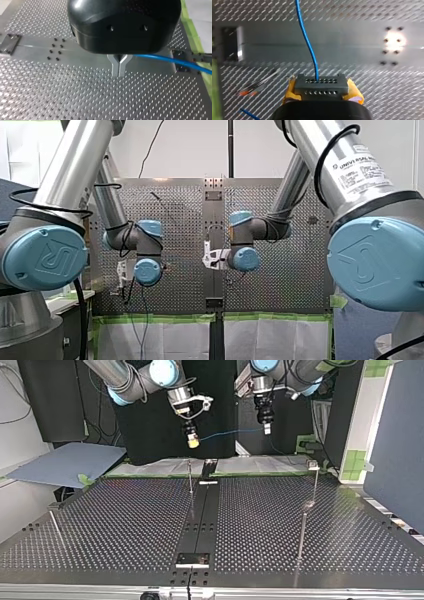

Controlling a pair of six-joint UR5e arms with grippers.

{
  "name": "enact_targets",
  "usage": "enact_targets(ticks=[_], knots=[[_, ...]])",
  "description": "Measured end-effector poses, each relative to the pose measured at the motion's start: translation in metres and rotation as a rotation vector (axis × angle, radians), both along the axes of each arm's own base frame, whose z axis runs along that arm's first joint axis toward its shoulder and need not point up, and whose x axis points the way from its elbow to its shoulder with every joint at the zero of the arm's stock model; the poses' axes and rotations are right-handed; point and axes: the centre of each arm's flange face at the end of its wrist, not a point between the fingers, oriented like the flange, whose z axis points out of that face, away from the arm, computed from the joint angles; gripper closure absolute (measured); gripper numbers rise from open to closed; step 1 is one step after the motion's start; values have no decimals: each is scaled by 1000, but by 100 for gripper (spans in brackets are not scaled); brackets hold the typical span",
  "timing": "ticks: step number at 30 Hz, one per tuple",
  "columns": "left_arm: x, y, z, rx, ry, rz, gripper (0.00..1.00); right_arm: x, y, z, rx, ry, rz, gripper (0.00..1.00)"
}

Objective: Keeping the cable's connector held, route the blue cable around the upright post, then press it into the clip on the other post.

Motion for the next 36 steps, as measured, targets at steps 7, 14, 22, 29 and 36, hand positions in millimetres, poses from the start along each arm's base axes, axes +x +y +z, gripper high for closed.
enact_targets(ticks=[7, 14, 22, 29, 36], knots=[[11, 16, 21, 2, 1, 25, 100, 16, -10, 51, -35, -54, 35, 100], [26, 36, 44, 3, -3, 52, 100, 24, -26, 116, -102, -137, 31, 100], [52, 59, 85, -12, -48, 137, 100, 35, -41, 144, -135, -176, 36, 100], [65, 64, 126, -29, -99, 169, 100, 47, -52, 140, -115, -180, 56, 100], [70, 65, 165, -46, -143, 165, 100, 57, -60, 157, -114, -185, 71, 100]])
